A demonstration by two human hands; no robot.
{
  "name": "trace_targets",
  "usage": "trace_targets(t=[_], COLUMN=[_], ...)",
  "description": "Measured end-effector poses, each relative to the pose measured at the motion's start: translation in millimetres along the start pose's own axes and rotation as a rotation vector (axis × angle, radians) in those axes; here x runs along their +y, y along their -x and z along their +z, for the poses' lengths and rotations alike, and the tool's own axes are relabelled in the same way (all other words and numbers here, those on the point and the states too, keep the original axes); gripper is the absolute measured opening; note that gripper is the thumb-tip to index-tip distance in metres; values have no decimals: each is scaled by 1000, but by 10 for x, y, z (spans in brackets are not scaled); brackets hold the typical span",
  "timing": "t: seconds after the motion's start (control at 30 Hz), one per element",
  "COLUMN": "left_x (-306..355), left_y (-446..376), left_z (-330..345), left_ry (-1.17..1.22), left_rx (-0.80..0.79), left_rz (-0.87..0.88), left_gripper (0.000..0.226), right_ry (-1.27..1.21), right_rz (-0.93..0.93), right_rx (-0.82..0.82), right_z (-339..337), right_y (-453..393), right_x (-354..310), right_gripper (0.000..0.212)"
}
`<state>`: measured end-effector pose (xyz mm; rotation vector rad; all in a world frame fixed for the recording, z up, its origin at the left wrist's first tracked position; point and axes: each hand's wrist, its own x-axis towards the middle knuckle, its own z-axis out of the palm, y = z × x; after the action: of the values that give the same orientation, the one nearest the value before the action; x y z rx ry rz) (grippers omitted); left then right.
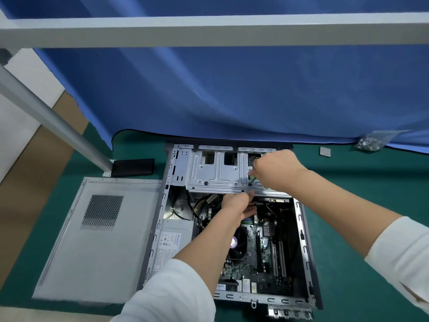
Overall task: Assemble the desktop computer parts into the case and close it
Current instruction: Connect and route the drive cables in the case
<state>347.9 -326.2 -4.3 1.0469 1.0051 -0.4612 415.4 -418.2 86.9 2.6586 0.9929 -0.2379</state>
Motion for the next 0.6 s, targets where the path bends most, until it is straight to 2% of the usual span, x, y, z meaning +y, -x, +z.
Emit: trace_targets(t=[0.13,0.27,0.37,0.47,0.6], left_x=[9,14,13,15,30], left_y=[12,11,22,30,28], left_z=[3,-2,3,7,2], left_ry=[-26,-29,-25,-33,-39], left_rx=[-15,-20,-27,-30,-29], left_rz=[-9,-10,-6,-6,-11], left_gripper=[7,11,17,20,16], right_ry=[-102,-42,69,106,-16], right_rz=[-30,-55,-74,-61,-62], right_rx=[-112,-43,23,-2,-89], right_z=[-20,-6,3,0,-5], right_y=[-16,-21,-22,-52,-63], right_x=[39,13,-39,-58,9], right_gripper=[24,16,22,33,18])
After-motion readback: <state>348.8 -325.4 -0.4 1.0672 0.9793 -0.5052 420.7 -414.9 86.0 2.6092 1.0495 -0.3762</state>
